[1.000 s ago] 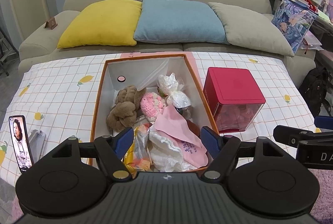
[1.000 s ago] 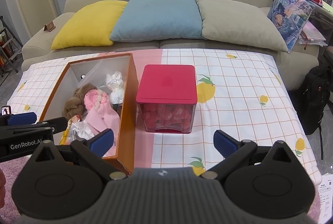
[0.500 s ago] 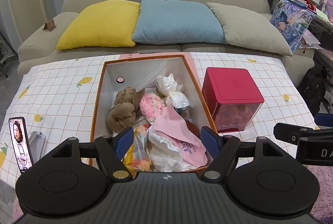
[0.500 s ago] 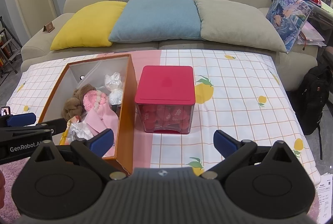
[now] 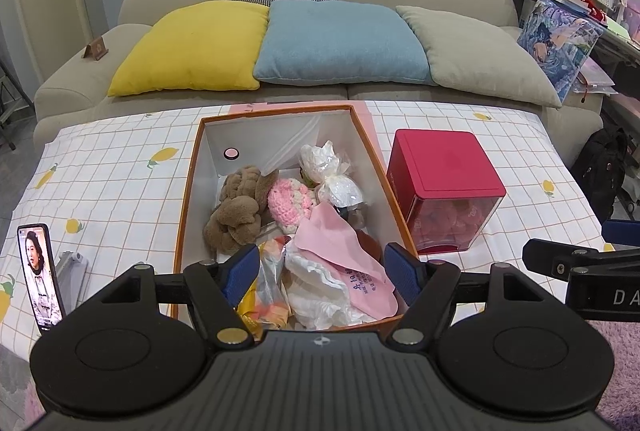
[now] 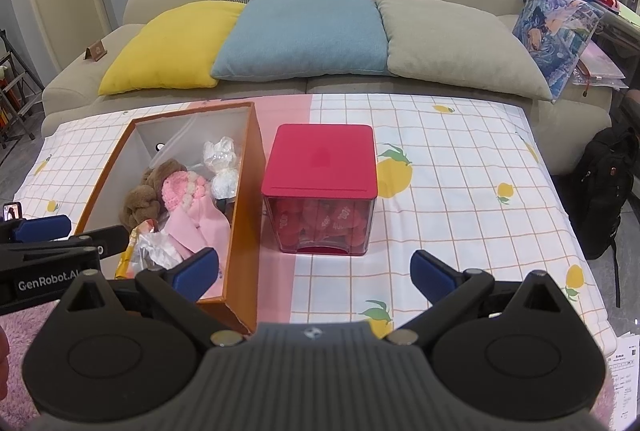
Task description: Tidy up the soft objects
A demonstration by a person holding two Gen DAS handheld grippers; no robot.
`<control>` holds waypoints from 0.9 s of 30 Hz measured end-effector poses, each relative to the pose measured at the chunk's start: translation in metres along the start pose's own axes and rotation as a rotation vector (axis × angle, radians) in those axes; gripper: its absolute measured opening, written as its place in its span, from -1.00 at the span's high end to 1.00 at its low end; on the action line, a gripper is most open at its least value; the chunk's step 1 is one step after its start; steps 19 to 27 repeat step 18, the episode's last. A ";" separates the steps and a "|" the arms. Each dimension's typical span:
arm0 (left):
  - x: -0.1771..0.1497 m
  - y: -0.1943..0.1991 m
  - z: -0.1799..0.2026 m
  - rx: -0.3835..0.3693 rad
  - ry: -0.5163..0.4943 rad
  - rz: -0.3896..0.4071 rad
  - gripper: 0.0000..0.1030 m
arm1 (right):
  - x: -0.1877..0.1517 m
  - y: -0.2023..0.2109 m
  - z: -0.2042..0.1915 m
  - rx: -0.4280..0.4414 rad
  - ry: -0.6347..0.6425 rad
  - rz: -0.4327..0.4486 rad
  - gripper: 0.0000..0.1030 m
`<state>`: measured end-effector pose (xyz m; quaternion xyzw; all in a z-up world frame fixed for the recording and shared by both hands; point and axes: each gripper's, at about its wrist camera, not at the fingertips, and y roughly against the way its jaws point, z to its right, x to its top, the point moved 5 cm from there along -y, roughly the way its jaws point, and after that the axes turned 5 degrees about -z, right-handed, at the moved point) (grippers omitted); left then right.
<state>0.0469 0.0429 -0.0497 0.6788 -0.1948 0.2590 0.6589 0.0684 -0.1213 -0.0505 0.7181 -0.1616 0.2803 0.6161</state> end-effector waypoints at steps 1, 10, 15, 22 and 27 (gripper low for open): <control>0.000 0.000 0.000 -0.001 0.001 0.000 -0.63 | 0.000 0.000 0.000 0.000 0.000 0.000 -0.94; 0.000 0.001 0.000 -0.002 0.002 0.000 -0.61 | -0.003 0.001 -0.001 -0.002 0.007 -0.001 -0.94; -0.001 0.005 -0.001 -0.013 0.011 0.006 -0.58 | -0.003 0.001 -0.001 -0.002 0.007 0.000 -0.94; -0.001 0.010 -0.001 -0.014 0.017 0.017 -0.59 | -0.004 0.001 -0.002 -0.003 0.007 -0.002 -0.94; -0.001 0.010 -0.001 -0.014 0.017 0.017 -0.59 | -0.004 0.001 -0.002 -0.003 0.007 -0.002 -0.94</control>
